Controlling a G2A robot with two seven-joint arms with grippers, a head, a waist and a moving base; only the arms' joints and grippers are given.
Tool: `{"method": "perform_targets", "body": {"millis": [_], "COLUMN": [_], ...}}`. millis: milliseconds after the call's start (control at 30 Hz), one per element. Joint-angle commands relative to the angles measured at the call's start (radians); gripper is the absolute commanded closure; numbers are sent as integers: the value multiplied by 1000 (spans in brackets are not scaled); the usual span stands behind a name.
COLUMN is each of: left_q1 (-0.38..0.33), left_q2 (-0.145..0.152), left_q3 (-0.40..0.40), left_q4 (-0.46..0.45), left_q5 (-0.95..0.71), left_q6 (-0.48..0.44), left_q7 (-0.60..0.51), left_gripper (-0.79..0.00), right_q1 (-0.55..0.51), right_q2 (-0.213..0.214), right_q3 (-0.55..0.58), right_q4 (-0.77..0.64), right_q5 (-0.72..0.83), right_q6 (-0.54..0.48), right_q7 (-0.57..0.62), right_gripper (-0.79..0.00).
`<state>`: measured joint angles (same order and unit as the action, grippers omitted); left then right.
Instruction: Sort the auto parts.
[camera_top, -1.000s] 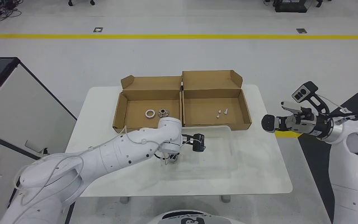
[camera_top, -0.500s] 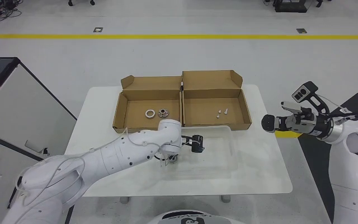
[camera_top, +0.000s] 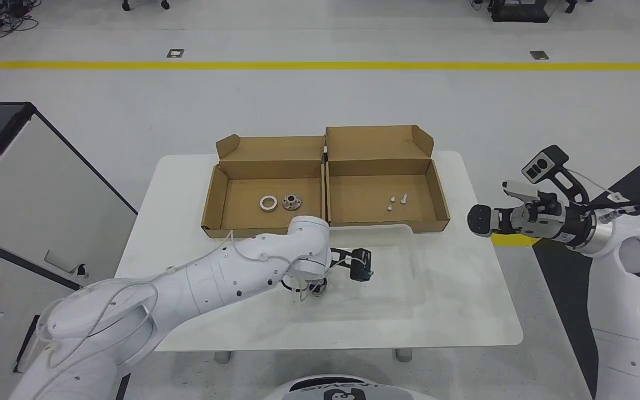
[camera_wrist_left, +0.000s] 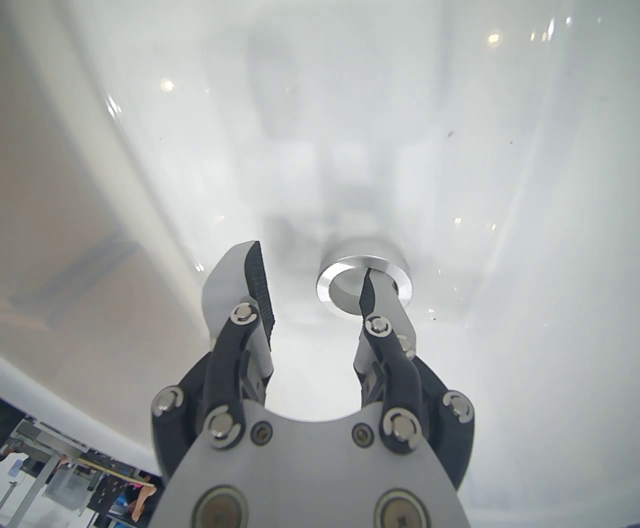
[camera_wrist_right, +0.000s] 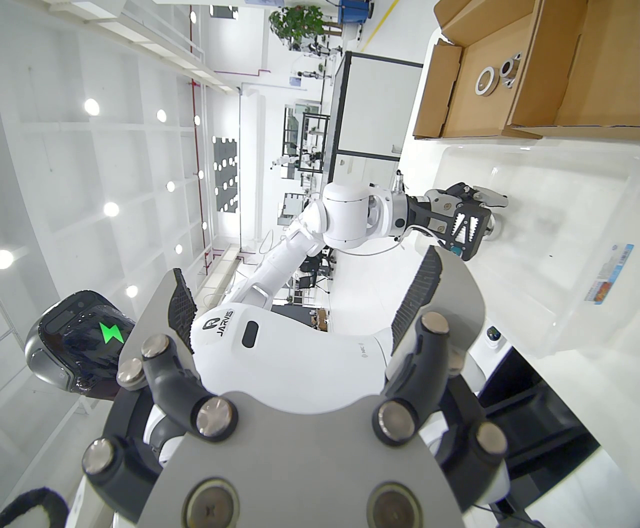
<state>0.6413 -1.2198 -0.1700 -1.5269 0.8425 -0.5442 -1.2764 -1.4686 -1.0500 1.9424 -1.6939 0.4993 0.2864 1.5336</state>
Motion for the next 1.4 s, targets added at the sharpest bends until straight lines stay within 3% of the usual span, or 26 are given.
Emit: {"method": "perform_targets", "body": {"millis": [0,400,1367], "left_q1": [0,-6,0], "left_q2": [-4,-22,-12], "left_q3": [0,0,0], "left_q4": [4,35,39], "left_q5": [-15,-69,-71], "left_q6": [-12,-49,-42], "left_q7": [12,49,42], "left_gripper": [-391,-385,-308], "right_q1": [0,0,0], "right_q2": [0,0,0], "right_q3": [0,0,0], "right_q4": [0,0,0], "right_q5": [0,0,0], "right_q6": [0,0,0], "right_q7": [0,0,0], "right_gripper": [-785,-785,-785]}}
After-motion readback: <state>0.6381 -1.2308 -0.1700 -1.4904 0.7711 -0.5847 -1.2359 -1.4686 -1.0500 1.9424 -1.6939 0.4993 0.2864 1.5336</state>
